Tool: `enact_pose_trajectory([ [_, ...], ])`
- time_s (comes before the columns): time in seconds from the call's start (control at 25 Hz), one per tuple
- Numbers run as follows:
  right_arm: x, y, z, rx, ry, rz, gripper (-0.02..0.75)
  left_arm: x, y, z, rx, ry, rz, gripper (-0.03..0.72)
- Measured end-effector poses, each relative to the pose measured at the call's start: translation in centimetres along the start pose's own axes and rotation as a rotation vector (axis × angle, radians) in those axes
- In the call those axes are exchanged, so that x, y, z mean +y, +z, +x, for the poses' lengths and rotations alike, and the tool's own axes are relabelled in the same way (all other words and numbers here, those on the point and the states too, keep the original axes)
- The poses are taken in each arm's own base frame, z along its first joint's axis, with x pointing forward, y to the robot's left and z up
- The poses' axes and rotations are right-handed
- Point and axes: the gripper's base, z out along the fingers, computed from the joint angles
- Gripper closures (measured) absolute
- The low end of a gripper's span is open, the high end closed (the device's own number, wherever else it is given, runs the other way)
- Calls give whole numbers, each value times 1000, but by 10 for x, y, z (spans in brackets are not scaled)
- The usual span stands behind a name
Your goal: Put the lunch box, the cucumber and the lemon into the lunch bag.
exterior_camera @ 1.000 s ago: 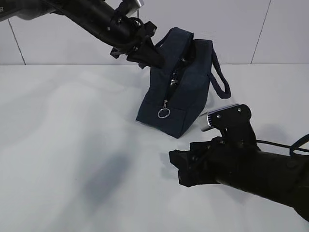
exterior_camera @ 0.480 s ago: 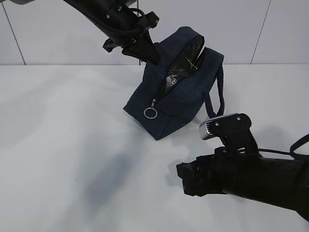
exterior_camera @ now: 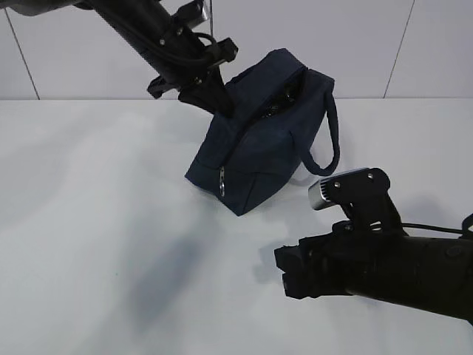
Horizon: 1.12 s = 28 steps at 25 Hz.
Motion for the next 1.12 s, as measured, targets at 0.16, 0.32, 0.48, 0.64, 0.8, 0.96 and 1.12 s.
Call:
enact_pose_trajectory([
  [0.16,0,-1,1,14,-3,6,393,6,5,13,44,-37,-10,696],
  [0.32,-1,-1,3,36,-5,14,393,-1,-12,15,20,-28,-38,696],
  [0.48,0,-1,1,21,-19,2,393,-2,-24,15,2,-34,-46,696],
  [0.64,3,-1,-5,-53,-25,-34,393,1,-24,16,4,-43,-49,696],
  [0.8,7,3,-13,-139,-32,-78,393,1,-25,16,4,-46,-50,696],
  [0.96,8,24,-19,-187,-63,-105,393,1,-25,16,4,-46,-50,696],
  [1.12,6,44,-20,-222,-41,-98,393,1,-25,16,4,-46,-50,696],
])
